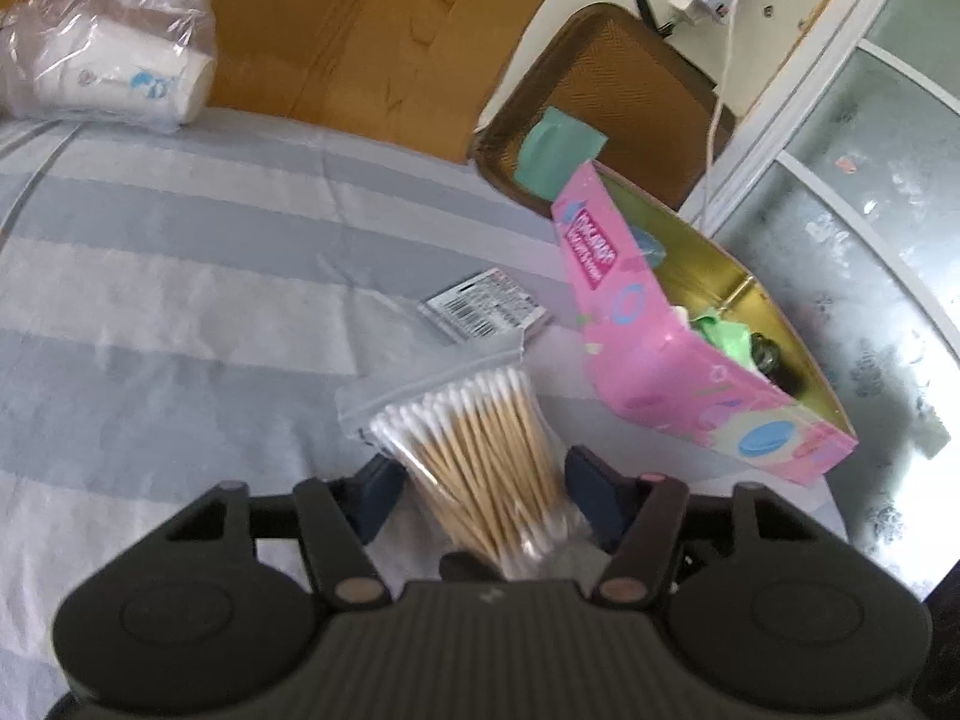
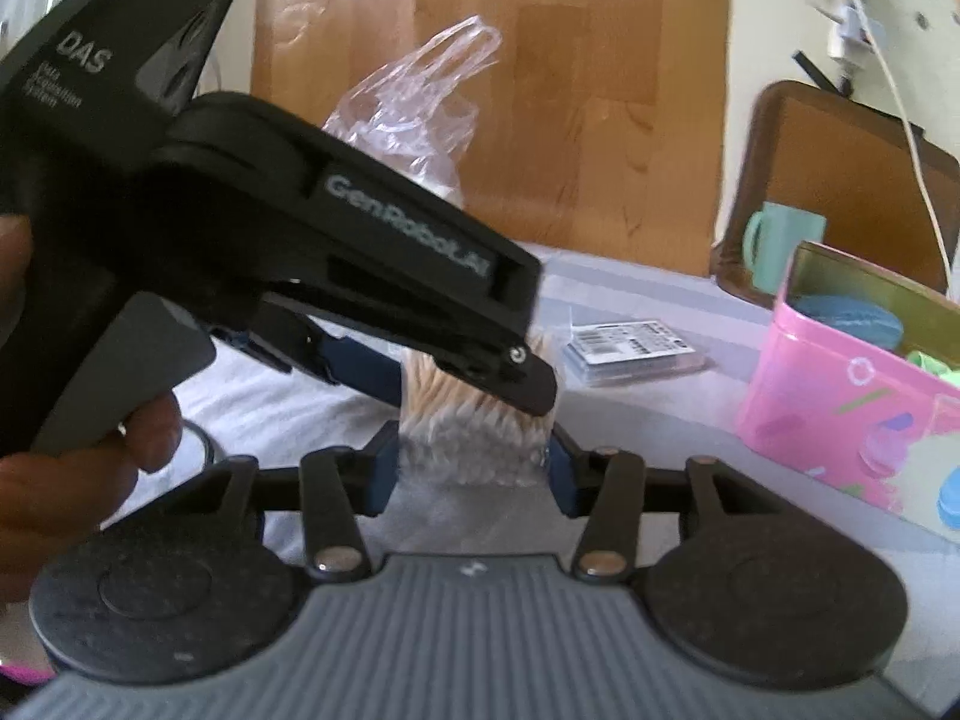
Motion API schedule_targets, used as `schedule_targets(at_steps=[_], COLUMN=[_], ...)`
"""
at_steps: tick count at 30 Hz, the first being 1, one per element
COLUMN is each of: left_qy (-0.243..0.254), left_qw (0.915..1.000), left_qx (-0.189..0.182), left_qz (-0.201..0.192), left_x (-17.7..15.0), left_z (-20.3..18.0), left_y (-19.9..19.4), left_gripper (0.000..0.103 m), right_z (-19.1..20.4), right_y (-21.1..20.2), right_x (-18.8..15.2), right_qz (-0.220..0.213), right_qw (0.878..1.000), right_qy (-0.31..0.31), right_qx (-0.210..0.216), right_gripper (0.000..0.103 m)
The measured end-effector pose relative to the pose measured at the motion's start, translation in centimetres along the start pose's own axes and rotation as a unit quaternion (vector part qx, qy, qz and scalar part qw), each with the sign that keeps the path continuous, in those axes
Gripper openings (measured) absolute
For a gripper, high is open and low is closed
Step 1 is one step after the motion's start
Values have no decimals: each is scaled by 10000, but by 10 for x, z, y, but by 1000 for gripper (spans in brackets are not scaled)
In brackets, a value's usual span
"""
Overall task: Organize soft objects
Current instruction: 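Pass the cotton swab bag from the right tool into the left tool, then carry the cotton swab bag over the pink tin with the left tool and release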
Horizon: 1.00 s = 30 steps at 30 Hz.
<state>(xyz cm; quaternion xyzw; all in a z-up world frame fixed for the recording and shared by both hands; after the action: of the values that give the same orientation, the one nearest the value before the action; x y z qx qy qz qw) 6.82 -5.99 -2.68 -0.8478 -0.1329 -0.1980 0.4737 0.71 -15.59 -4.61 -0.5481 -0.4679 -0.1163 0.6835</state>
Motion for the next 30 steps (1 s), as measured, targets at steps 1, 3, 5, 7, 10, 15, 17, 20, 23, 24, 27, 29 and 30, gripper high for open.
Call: schedule_targets(at_steps=[1, 3, 5, 7, 10, 15, 17, 20, 23, 24, 27, 29, 30], left_qy=[58, 186, 355, 546, 887, 1355, 1426, 1501, 1647, 1650, 1497, 1515, 1529], left_qw=[10000, 9998, 9992, 9982, 9954, 9896, 9887, 9878, 9856, 9851, 9878, 9876, 9869], left_qx=[-15, -41, -95, -132, -203, -343, -381, -385, 199, 351, 375, 372, 477], left_qz=[-32, -78, -153, -222, -300, -346, -279, -146, -311, -321, -220, -202, -212], left_x=[1, 6, 13, 22, 41, 72, 84, 106, 128, 131, 128, 121, 117], left_z=[-4, -13, -26, -42, -71, -120, -135, -157, -172, -173, -164, -159, -156], left_y=[-2, -6, -9, -11, -10, 4, 17, 43, 68, 75, 86, 89, 91], left_gripper=[60, 59, 59, 59, 59, 58, 58, 66, 80, 80, 79, 79, 79], right_z=[-2, -5, -8, -16, -35, -78, -98, -129, -164, -179, -203, -205, -205], right_y=[-2, -9, -16, -24, -36, -54, -53, -47, -29, -15, -7, -15, -21], right_x=[0, 1, 3, 8, 18, 31, 35, 40, 51, 55, 43, 34, 29], right_qz=[-68, -245, -443, -611, -856, -1179, -1188, -1153, -984, -780, -485, -668, -734], right_qw=[10000, 9996, 9985, 9970, 9937, 9852, 9825, 9771, 9657, 9610, 9496, 9508, 9493], right_qy=[58, 78, 31, 48, 180, 464, 604, 898, 1201, 1261, 1452, 1605, 1693], right_qx=[-7, -95, -308, -471, -702, -1159, -1303, -1548, -2080, -2336, -2736, -2563, -2546], right_gripper=[52, 52, 52, 52, 52, 52, 52, 53, 58, 58, 58, 58, 58])
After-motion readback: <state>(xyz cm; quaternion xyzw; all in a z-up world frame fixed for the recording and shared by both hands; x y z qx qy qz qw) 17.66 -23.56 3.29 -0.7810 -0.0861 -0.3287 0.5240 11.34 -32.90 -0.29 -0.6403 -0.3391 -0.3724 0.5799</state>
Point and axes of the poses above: each gripper's, at about its wrist camera, not at the fingertips, and y roughly the way its jaws point, z to its left, x to its top, the point moved 6 cm from there along y, roughly the way its jaws point, and after that the axes turned 15 degrees about z, right-handed, at the moved point
